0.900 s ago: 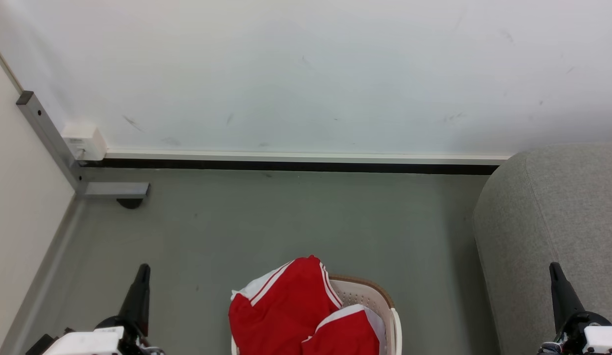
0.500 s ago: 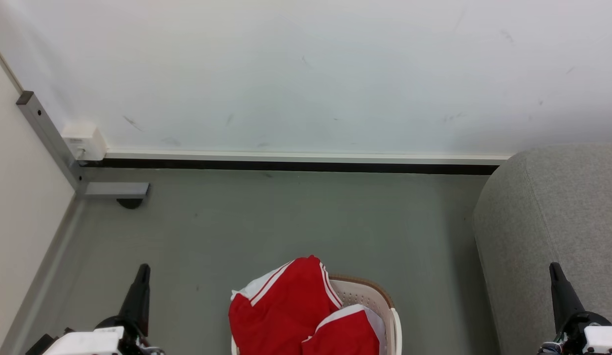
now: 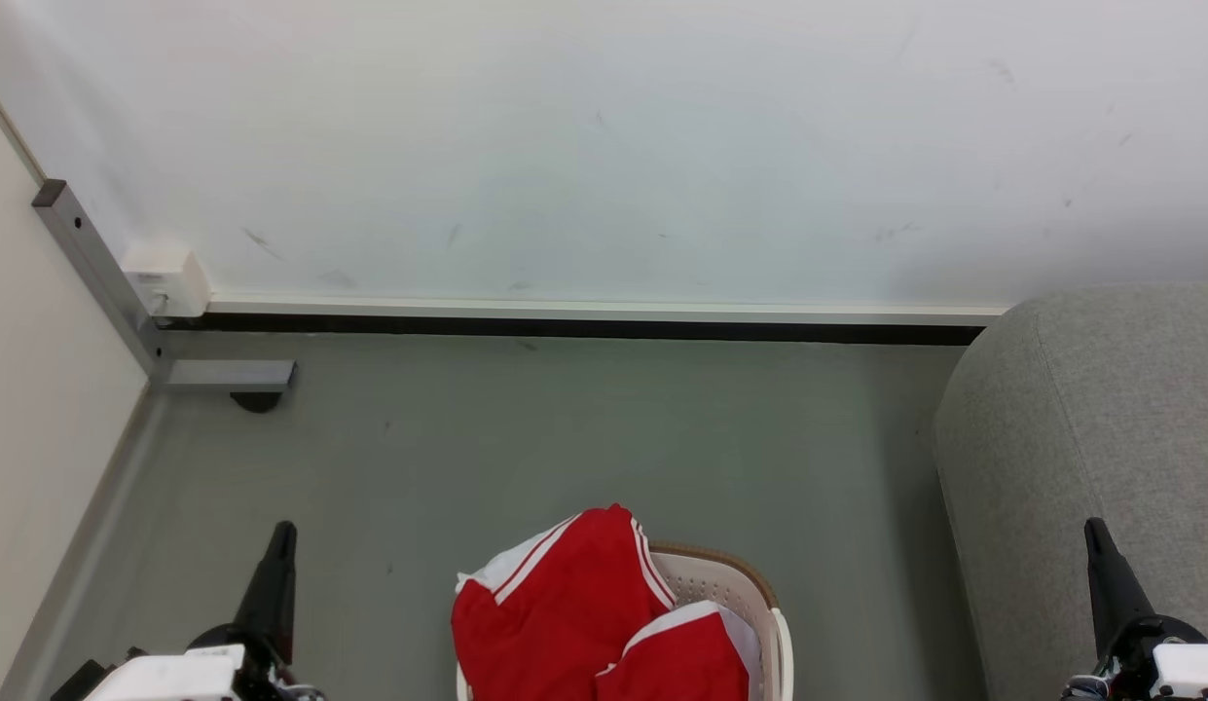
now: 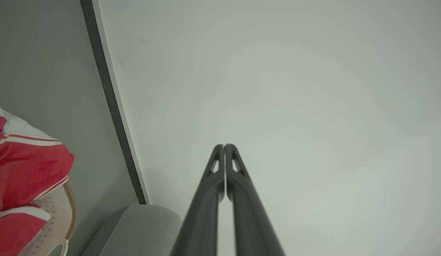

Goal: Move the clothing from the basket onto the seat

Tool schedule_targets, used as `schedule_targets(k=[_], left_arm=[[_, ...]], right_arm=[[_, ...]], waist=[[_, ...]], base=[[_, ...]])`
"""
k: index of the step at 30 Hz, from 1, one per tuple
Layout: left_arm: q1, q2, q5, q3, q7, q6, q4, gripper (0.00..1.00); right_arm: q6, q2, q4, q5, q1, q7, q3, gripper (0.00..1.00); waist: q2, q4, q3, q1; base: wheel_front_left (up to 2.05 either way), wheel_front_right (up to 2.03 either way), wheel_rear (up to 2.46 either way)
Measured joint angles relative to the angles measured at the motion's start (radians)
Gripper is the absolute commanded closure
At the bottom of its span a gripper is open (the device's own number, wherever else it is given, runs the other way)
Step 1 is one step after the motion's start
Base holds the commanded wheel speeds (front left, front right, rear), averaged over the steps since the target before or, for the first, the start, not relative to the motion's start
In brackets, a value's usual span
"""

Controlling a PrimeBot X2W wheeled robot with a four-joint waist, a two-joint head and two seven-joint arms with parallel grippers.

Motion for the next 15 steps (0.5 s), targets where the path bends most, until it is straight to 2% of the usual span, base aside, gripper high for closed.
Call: schedule_targets(k=[10,11,15], left_arm=[[0.0,0.0,0.0,0.0,0.0,0.0,0.0,1.0],[0.001,-0.001,0.0,0.0,0.0,0.0,0.002,0.0],[0.029,-0.01,0.001,-0.003,-0.001,0.005,0.034,0.0]], right_arm=[[0.0,0.0,0.0,0.0,0.0,0.0,0.0,1.0],[0.0,0.001,0.002,0.0,0.001,0.0,0.0,0.0],[0.0,0.016,0.033,0.0,0.029,-0.001,0.005,0.0]], waist=[[0.0,0.0,0.0,0.0],[0.0,0.0,0.0,0.0],[0.0,0.0,0.0,0.0]], base=[[0.0,0.0,0.0],[0.0,0.0,0.0],[0.0,0.0,0.0]])
